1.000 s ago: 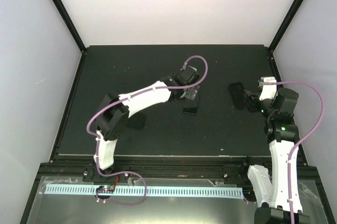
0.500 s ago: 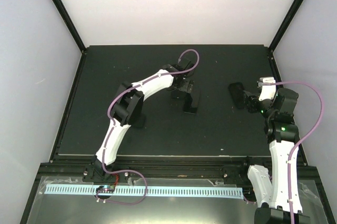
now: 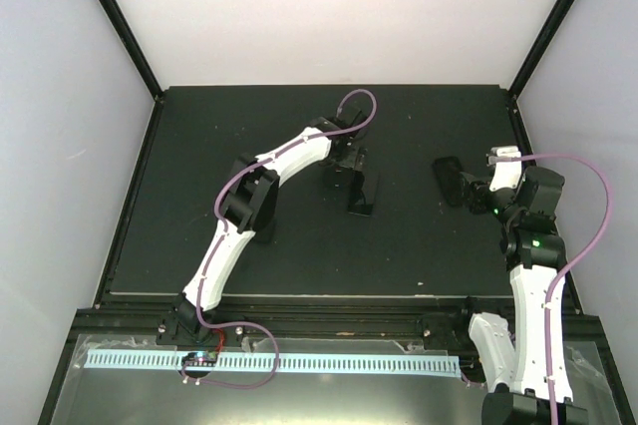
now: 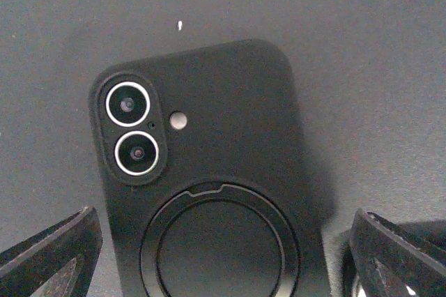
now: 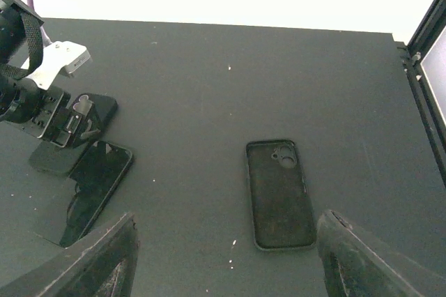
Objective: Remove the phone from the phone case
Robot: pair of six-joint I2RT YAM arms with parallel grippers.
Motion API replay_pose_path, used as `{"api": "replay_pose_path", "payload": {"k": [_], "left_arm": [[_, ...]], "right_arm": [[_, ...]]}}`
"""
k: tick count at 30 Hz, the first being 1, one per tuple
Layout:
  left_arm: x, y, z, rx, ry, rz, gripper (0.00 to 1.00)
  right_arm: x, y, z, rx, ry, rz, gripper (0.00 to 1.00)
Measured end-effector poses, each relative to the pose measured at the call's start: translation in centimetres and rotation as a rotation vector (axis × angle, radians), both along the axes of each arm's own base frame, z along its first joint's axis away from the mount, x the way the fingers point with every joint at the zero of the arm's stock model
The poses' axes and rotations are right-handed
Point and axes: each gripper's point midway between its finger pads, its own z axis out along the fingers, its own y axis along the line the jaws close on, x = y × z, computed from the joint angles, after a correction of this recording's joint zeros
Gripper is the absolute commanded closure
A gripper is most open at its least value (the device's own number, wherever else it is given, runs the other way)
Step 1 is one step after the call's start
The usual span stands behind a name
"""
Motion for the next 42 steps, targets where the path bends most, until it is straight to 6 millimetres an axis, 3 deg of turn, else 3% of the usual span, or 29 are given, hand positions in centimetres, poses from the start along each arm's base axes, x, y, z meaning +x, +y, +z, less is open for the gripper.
{"api": "replay_pose_path", "payload": {"k": [8, 16, 22, 25, 29, 36, 42], "left_arm": [[0.2, 1.3, -1.1, 0.02, 0.034, 0.02, 0.03], [-0.7, 2.4, -1.5, 0.033, 0.054, 0.029, 0.21], [-4.0, 7.6, -1.4, 0.038, 0.097, 0.081, 0.27], [-4.8, 9.5, -1.3, 0.062, 0.132, 0.095, 0.19], [-5.0, 9.9, -1.0, 0.082, 0.157, 0.077, 0.07], [-1.9, 8.9, 1.2, 0.087, 0.132, 0.049, 0.05], [-2.4, 10.0, -0.6, 0.127, 0.205, 0.044, 0.05]], "right_arm": [[0.0, 0.0, -0.3, 0.002, 0.013, 0.0, 0.3], [0.0, 0.0, -0.4, -0.001, 0.018, 0.002, 0.3], [-0.1, 0.0, -0.5, -0.005, 0.021, 0.006, 0.3], [-0.1, 0.1, -0.5, -0.003, 0.02, 0.01, 0.3], [-0.1, 0.1, -0.5, -0.003, 0.022, 0.011, 0.3], [-0.1, 0.1, -0.5, -0.006, 0.022, 0.013, 0.3], [-0.1, 0.1, -0.6, -0.007, 0.025, 0.014, 0.3]]}}
